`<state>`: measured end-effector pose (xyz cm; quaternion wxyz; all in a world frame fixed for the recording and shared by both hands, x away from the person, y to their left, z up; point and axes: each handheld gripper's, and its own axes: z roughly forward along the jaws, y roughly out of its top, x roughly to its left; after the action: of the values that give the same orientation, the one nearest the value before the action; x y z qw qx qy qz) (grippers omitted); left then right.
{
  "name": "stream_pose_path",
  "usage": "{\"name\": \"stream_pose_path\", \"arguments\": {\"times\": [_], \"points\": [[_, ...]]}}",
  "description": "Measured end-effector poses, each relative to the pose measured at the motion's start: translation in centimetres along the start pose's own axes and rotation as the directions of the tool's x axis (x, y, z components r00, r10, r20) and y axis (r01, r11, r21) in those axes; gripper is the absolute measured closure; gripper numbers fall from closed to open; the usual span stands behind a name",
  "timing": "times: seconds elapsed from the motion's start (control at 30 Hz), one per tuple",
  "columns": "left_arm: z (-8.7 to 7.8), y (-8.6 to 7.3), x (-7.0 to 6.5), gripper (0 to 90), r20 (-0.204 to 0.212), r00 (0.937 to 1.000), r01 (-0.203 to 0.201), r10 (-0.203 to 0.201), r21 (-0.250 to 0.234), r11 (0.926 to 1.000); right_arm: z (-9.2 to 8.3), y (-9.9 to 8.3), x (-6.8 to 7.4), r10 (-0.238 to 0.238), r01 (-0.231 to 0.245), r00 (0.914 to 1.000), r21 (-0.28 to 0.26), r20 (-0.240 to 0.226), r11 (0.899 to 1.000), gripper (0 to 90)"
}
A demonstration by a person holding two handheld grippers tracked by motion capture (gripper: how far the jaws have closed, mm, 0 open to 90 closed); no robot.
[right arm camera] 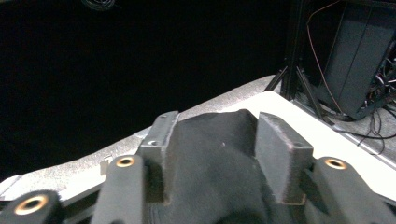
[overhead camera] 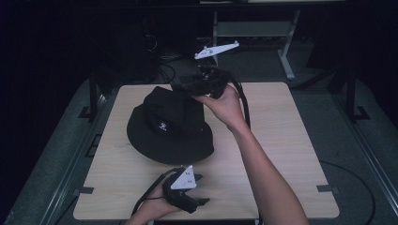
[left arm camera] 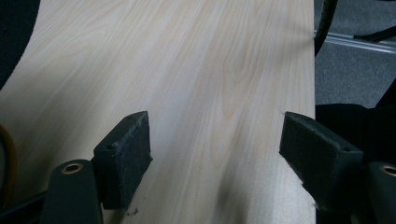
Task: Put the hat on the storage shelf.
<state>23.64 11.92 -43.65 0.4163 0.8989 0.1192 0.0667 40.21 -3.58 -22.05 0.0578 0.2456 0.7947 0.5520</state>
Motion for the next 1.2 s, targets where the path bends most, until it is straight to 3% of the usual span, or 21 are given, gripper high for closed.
{"name": "stream_pose_path", "arguments": {"times": [0.33,0.97,1.2], "points": [[-0.2,-0.1,0.2,23.4,-0.013,0.9998,0.014,-0.014,-0.01,0.9999,-1.6,-0.5,-0.4,0.006,-0.006,0.9999,-0.008,0.009,1.0,36.4],[-0.1,-0.1,0.2,22.8,-0.017,0.9998,0.013,-0.013,-0.009,0.9999,-5.0,-2.6,-1.7,0.037,-0.036,0.9979,-0.024,0.052,0.999,31.5],[0.0,-0.1,0.2,22.7,-0.018,0.9996,0.02,-0.02,-0.015,0.9997,-6.8,-4.3,-2.5,0.063,-0.061,0.9958,-0.035,0.067,0.998,29.1]]}}
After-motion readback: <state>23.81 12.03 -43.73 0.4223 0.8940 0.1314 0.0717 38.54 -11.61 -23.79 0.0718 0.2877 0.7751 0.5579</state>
